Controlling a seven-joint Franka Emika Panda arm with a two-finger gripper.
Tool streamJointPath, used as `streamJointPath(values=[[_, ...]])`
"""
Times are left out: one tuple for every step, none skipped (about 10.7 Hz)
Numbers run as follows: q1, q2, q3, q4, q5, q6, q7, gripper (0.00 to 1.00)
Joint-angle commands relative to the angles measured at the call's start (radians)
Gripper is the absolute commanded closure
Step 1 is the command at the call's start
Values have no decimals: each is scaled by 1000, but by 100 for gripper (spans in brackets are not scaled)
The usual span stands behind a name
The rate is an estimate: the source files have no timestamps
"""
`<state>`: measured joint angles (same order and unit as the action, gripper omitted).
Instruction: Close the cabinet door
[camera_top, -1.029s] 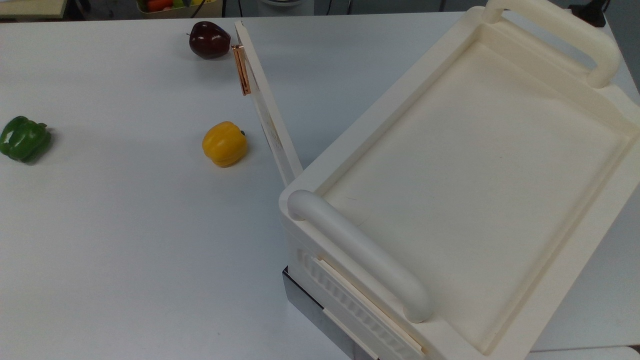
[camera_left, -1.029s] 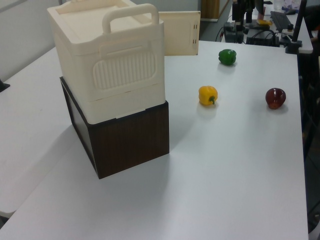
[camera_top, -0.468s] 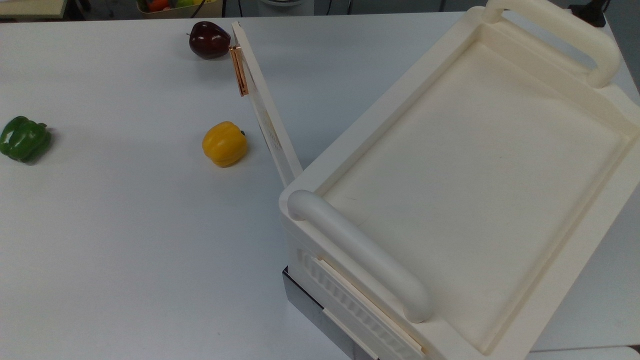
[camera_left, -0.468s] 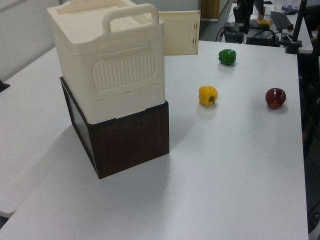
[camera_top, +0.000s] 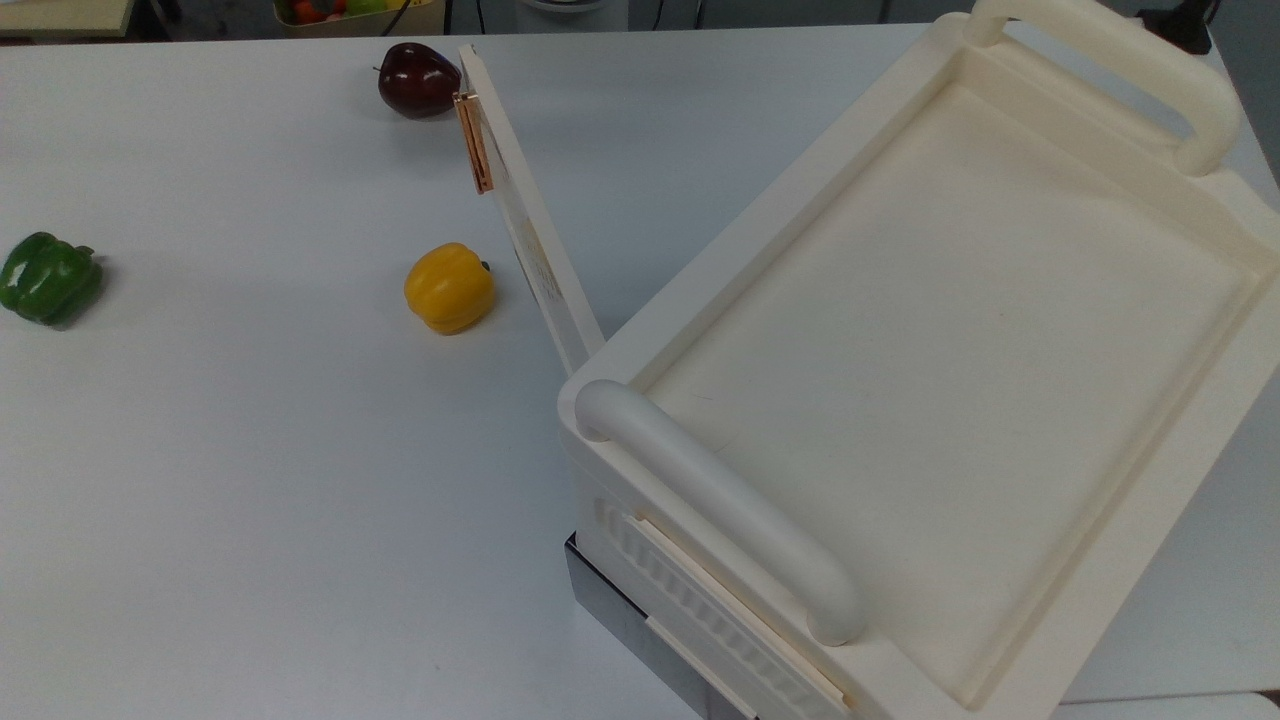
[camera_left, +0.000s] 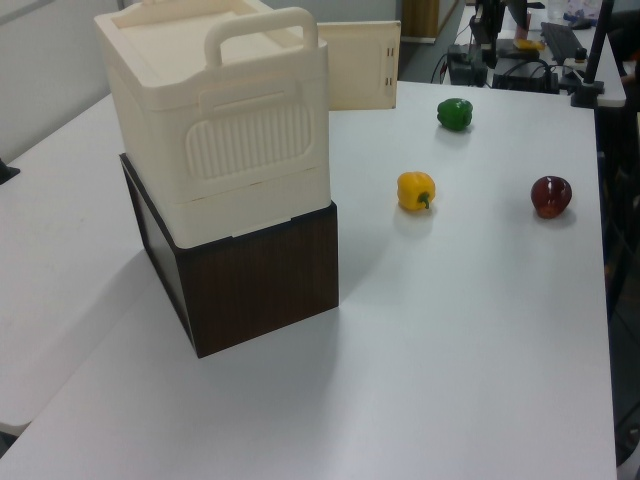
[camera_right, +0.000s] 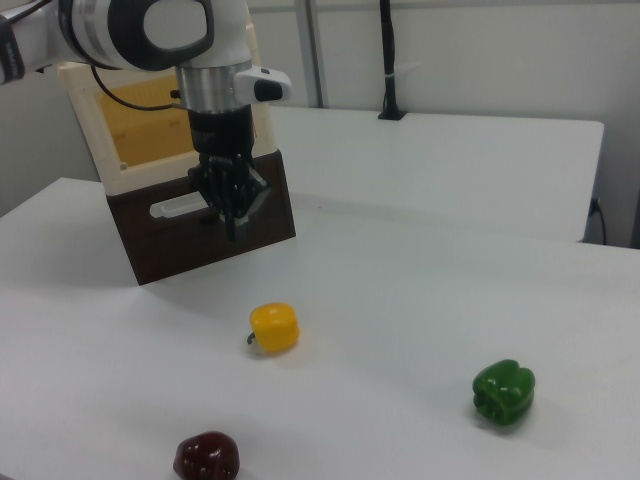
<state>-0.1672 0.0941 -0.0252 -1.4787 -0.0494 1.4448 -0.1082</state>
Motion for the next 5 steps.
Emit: streamJointPath(values=[[-2,-7,-4,-18,6,63,-80,100],[0,2,-4,-18,19,124,-146,100],[-2,19,-2,-18,25,196,-239,100],[-3,22,-4,-18,32,233,-308,100],[-3,30,-4,-14,37,268,-374,100]])
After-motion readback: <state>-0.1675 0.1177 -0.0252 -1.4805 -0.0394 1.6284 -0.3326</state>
